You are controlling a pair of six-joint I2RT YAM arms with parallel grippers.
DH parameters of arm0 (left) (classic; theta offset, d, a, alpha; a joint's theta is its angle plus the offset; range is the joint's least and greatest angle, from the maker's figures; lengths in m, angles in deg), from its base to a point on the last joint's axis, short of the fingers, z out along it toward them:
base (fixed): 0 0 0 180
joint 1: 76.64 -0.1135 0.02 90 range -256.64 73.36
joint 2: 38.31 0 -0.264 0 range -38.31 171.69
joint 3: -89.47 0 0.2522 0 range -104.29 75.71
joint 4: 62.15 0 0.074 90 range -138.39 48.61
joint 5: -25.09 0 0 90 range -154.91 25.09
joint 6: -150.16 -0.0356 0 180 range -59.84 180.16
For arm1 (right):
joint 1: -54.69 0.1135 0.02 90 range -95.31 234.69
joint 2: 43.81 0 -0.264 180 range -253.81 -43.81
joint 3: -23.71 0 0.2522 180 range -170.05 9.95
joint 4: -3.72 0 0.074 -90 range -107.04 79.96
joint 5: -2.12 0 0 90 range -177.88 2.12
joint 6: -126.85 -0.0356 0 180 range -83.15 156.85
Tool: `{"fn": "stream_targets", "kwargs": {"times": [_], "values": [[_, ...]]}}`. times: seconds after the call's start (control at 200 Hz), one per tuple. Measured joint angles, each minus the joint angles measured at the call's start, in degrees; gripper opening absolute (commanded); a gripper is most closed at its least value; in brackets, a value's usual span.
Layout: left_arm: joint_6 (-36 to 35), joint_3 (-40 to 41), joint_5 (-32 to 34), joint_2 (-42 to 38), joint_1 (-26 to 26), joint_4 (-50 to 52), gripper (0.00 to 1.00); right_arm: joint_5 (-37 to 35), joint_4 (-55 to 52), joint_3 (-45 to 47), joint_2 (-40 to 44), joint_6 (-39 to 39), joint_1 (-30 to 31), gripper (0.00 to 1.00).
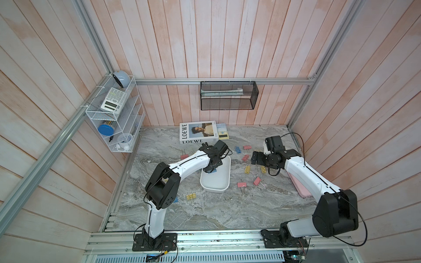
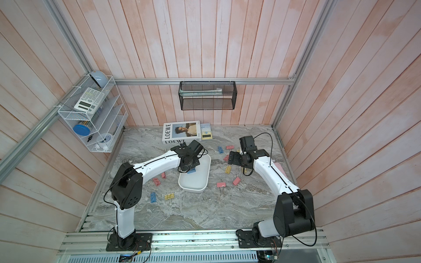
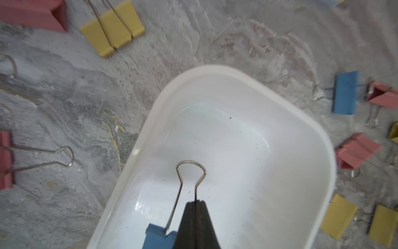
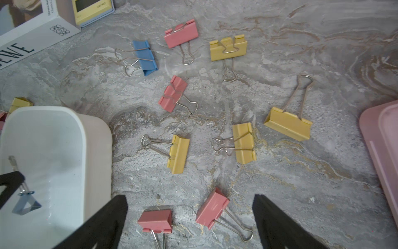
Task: Take out the binder clips from the storage box
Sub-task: Pick up the binder clip from the storage box, then place the binder clip at the center of the board.
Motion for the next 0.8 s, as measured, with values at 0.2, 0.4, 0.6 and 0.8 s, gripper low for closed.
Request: {"fn": "stream_targets", "kwargs": {"times": [0.2,0.4,0.6,0.8], "values": [[-0.81,5.46,2.99,-13.27,-4.13,0.7,0.0,-0.02,0.02,-4.85,-4.37,-0.46,7.41,0.98],[-0.85,18.67,5.64,-26.91,-11.67,2.73,0.0,0.0,0.0,-9.31,-9.86,-1.62,15.15,0.98],[-1.77,33.94,6.38,-39.3,-22.77,4.04,0.0,0.0,-0.9,-12.31,-14.62,-2.93,19.78,0.98],[-3.41,47.28,2.89,-46.9,-37.0,2.99,0.0,0.0,-2.38,-13.53,-16.92,-4.48,22.88,0.98]]}}
